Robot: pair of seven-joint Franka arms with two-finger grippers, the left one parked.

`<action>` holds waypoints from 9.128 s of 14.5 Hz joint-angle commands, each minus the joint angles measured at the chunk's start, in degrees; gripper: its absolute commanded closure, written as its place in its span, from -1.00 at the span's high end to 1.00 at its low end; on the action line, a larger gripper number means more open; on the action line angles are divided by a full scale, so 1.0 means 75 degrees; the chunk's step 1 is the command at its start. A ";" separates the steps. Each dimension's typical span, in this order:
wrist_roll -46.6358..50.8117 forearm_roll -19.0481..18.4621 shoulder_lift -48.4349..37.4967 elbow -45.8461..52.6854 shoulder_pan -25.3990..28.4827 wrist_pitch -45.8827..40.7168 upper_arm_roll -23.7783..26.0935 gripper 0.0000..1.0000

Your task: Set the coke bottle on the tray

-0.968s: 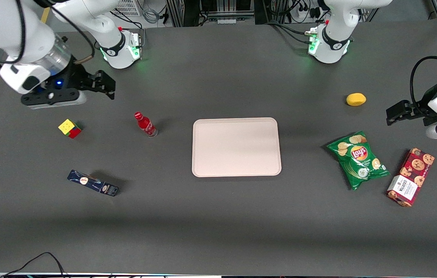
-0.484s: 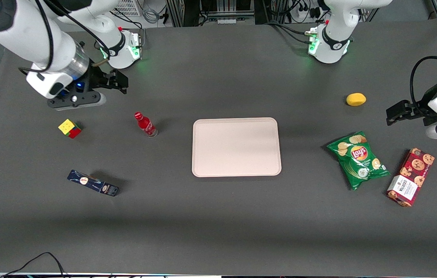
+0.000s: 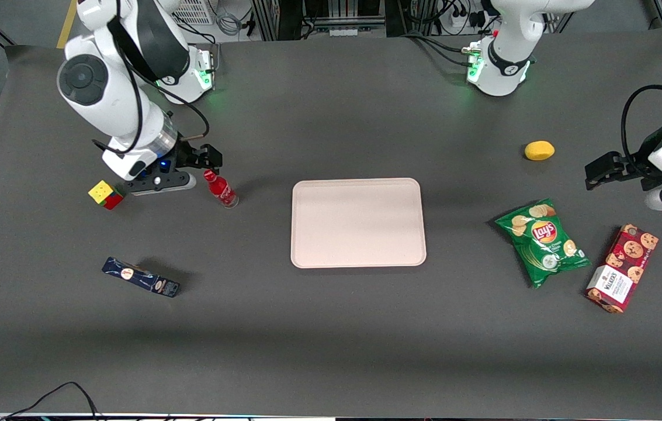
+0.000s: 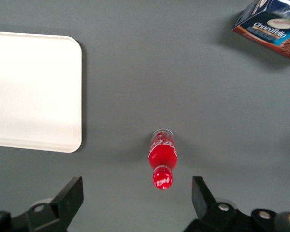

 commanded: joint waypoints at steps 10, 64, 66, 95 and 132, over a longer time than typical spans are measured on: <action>-0.0190 -0.0024 -0.0274 -0.2509 0.0008 0.2831 0.0131 1.00; 0.0241 -0.0155 0.0076 0.3465 0.0031 -0.3603 0.0410 -1.00; 0.1106 -0.0013 0.0357 0.3805 0.0124 -0.3568 0.0727 -1.00; 0.4263 -0.2110 0.3839 0.2283 0.0711 0.2292 0.2369 -1.00; -0.0268 -0.1056 0.0641 0.4686 -0.2579 -0.3310 0.1373 1.00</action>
